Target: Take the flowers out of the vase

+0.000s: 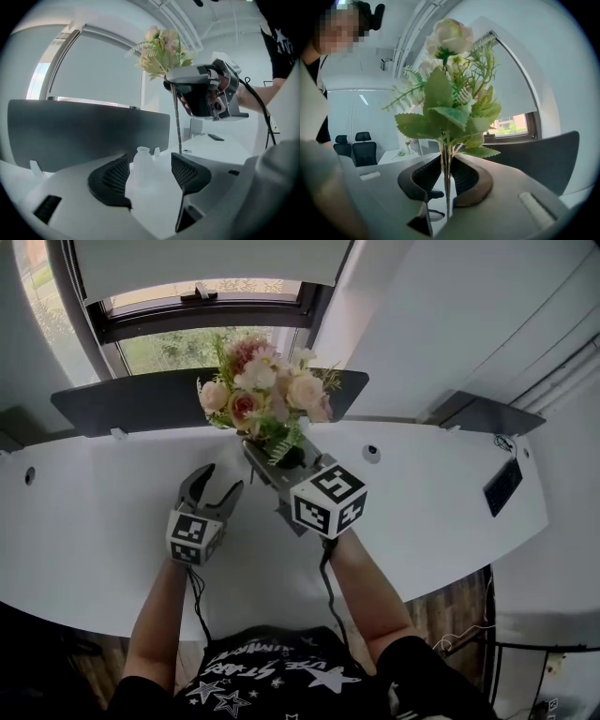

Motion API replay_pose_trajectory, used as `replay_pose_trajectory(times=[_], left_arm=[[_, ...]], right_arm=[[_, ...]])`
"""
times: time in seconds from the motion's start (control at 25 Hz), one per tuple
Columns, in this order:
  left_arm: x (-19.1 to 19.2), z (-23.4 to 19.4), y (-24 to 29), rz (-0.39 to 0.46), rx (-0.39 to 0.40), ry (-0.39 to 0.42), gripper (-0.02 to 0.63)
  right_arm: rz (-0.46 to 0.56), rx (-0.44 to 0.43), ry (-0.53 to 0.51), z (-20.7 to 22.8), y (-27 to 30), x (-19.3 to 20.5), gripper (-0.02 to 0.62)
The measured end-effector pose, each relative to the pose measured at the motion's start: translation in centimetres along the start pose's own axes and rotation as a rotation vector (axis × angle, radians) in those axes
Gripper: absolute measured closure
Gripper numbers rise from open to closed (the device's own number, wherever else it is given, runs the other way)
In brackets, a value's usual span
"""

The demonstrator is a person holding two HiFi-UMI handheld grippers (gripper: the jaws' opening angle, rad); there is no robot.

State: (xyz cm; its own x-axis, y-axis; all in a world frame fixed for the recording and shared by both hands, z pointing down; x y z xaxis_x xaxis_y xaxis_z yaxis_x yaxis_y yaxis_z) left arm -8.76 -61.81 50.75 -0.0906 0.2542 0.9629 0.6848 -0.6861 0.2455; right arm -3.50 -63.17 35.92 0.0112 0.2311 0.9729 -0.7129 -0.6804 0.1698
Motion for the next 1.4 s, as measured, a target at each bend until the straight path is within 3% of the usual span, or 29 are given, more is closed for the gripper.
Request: replay_pose_trajectory(times=[0.16,0.4,0.64,0.92,1.2,1.4], left_arm=[[1.7,1.4,-3.6,0.046,-0.008,-0.029,0.324],[1.4,3.2,-7.1,0.086,0.010,-0.051,0.332],[1.7,5.5,-9.2,0.115,0.071,-0.069,0.418],[2.7,8.2,-9.9,0.115,0.107,-0.064,0.498],[2.5,7.7,-11.1,0.110,0.036,-0.046,0.571],[2.8,10.4,-11.9,0.121,0.001,-0.036,0.575]], right_arm=[[-0.025,0.016,-0.017,-2.2,-2.0,3.3,0.531],[-0.064,0.052,0.007,-5.0,-4.2,6.3,0.531],[-0.113,0.105,0.045,-7.1,-7.0,10.4,0.531],[-0.133,0.171,0.112,-6.2,-10.5,13.1,0.532],[-0.127,0.176,0.062,-6.4,-11.8,13.2,0.534],[-0.101,0.151,0.107,-6.8,-15.2,14.4,0.535]])
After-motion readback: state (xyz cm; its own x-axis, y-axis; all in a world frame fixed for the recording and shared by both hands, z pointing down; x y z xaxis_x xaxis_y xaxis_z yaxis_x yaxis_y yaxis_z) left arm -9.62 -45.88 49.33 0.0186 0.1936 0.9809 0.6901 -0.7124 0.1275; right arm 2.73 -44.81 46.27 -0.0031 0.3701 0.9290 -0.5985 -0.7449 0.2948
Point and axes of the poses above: the fingertips, and each gripper's own axes: y forward along the fingers, z to its right, x out of its underside, the point moved 1 cm from there along -y, backward along the fingers, and after that the axes turned 12 degrees about x, right-handed, at the moved point
